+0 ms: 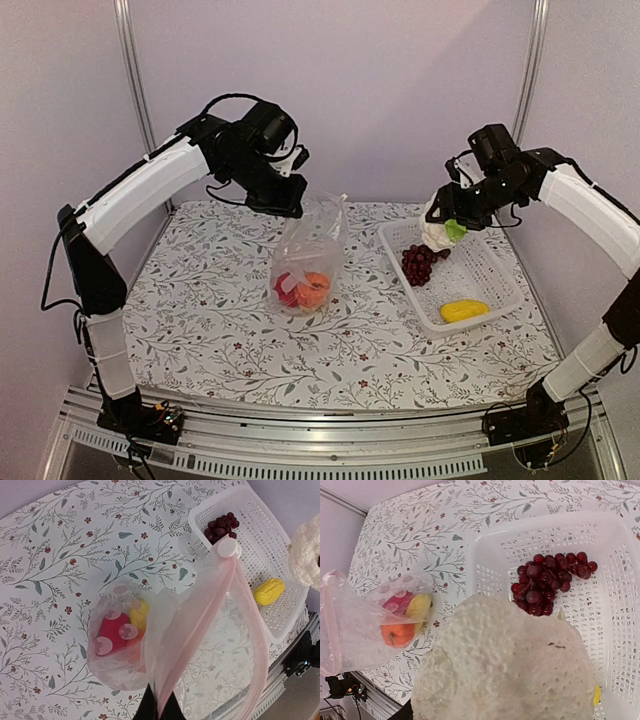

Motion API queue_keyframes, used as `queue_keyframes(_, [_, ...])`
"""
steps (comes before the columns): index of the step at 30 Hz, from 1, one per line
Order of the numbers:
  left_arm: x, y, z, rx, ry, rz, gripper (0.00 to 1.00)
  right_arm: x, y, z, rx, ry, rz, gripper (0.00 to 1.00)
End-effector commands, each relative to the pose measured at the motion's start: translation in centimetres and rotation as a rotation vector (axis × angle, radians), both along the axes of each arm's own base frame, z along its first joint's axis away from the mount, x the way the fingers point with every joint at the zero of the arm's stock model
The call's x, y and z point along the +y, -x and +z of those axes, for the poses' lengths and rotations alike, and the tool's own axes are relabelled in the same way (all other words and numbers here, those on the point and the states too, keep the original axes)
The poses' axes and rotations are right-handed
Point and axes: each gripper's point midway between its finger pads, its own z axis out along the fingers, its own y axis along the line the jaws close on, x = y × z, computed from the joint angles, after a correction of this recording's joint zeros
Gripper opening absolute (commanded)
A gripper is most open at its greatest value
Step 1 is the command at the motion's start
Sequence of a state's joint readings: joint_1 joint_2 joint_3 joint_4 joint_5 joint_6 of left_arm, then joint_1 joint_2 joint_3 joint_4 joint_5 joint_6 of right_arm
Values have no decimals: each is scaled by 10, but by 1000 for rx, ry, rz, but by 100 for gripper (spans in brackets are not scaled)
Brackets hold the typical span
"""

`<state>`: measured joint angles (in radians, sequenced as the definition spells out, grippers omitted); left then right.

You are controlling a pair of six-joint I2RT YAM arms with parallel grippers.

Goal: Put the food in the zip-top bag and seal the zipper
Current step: Place the fake vegetable in the zipper food storage bag.

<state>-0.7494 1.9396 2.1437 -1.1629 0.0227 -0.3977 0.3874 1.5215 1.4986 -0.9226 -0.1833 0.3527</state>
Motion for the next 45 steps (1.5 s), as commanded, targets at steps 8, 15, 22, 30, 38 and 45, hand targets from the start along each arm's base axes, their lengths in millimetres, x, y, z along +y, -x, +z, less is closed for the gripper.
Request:
queue_keyframes(8, [-21, -5, 13, 12, 137, -2, 0, 123, 34, 122, -120, -325, 237, 46])
queue_keyframes(15, [-27, 0, 19, 27, 189, -7, 0, 175, 25, 133, -95, -496, 363, 47])
queue_keyframes(22, [-22, 5, 32, 1, 220, -2, 0, 203, 6, 99, -15, -485, 327, 47])
queue_keyframes(30, [-17, 10, 29, 7, 232, 16, 0, 221, 10, 67, 75, -458, 336, 49])
queue_keyframes(38, [-21, 7, 19, 23, 229, 20, 0, 230, 23, 60, 142, -443, 366, 50])
queue_keyframes(45, [-16, 6, 26, 2, 229, 40, 0, 222, 23, 47, 223, -368, 267, 56])
